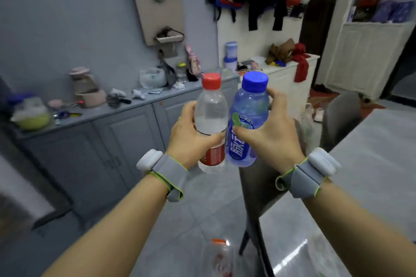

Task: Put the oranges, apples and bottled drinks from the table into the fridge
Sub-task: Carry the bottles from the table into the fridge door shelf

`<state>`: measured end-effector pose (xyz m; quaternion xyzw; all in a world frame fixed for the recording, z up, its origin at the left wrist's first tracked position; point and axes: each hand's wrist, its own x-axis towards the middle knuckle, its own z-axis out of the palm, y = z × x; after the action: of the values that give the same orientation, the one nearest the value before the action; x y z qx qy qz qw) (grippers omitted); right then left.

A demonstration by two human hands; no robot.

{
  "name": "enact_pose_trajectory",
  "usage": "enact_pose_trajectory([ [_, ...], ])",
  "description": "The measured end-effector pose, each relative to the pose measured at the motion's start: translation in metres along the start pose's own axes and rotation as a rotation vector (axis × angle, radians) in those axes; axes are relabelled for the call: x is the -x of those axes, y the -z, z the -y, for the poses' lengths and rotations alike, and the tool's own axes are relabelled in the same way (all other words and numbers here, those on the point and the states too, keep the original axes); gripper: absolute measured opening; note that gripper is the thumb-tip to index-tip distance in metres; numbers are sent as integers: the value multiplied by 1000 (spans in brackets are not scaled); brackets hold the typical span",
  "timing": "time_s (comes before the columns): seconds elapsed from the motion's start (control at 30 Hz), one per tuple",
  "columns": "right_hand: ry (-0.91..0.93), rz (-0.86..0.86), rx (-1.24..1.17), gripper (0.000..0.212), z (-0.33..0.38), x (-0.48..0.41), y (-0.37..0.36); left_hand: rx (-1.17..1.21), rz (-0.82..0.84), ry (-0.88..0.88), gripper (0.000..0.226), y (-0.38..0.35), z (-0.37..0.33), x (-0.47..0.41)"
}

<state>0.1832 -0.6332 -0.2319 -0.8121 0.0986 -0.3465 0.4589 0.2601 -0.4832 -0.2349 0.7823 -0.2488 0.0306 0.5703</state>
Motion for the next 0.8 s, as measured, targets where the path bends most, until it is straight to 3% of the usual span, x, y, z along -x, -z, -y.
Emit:
enact_pose_trajectory([
  [0.37, 339, 312, -248, 81, 177, 7, -151, -184, -377, -35, 63, 248, -37, 51],
  [0.8, 631, 503, -526, 81, 361, 50, -253, -445, -777, -90, 74, 438, -103, 141],
])
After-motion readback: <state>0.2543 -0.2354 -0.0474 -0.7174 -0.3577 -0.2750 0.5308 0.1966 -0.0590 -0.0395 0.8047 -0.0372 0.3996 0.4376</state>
